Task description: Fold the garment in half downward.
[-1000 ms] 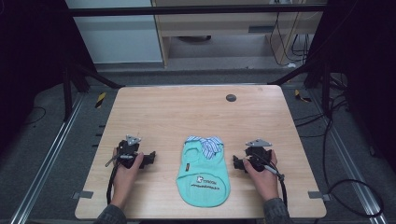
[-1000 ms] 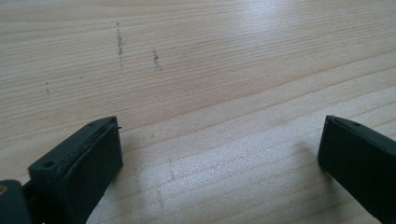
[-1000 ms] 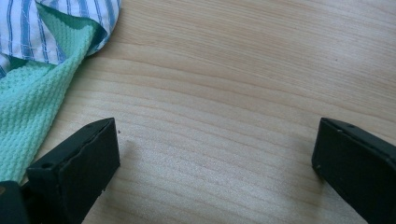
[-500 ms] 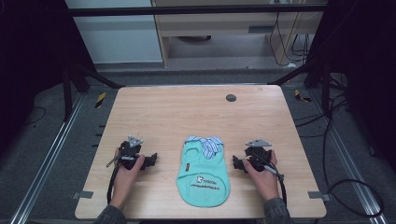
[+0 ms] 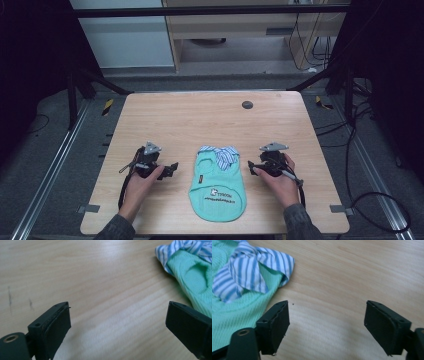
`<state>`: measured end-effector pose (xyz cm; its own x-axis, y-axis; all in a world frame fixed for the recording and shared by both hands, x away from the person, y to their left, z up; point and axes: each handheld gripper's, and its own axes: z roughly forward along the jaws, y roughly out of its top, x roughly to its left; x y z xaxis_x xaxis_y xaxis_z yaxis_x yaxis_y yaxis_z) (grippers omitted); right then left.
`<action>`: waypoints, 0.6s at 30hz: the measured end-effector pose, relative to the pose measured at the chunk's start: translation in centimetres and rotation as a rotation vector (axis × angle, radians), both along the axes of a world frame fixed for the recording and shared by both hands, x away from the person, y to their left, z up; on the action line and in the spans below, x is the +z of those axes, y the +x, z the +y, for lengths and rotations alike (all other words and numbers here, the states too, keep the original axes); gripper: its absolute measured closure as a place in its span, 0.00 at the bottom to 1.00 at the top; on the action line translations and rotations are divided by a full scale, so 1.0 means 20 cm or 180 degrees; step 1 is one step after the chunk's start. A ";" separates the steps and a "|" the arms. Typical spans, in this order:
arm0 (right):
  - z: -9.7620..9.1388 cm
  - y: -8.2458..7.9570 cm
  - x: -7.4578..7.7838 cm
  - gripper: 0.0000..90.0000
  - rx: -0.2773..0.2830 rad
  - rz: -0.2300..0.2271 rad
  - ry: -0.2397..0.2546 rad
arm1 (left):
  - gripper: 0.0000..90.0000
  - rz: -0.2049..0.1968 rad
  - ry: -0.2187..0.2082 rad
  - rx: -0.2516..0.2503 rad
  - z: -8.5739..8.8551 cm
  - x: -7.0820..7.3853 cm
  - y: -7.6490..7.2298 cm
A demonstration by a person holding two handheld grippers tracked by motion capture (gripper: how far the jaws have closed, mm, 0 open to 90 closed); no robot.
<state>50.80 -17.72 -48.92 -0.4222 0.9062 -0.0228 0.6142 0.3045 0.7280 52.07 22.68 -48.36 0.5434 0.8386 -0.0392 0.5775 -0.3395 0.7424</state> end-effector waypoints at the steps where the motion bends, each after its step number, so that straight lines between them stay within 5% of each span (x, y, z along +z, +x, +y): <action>1: 0.01 0.01 0.01 0.25 0.0018 0.0021 0.0004 | 0.08 0.0001 0.0039 -0.0018 -0.01 0.01 0.03; 9: 0.07 0.16 0.09 0.53 0.0317 0.0117 -0.0013 | 0.20 0.0125 0.0011 -0.0173 -0.14 0.11 0.25; 18: 0.16 0.25 0.10 0.73 0.0589 0.0157 -0.0025 | 0.34 0.0127 0.0127 -0.0405 -0.31 0.18 0.34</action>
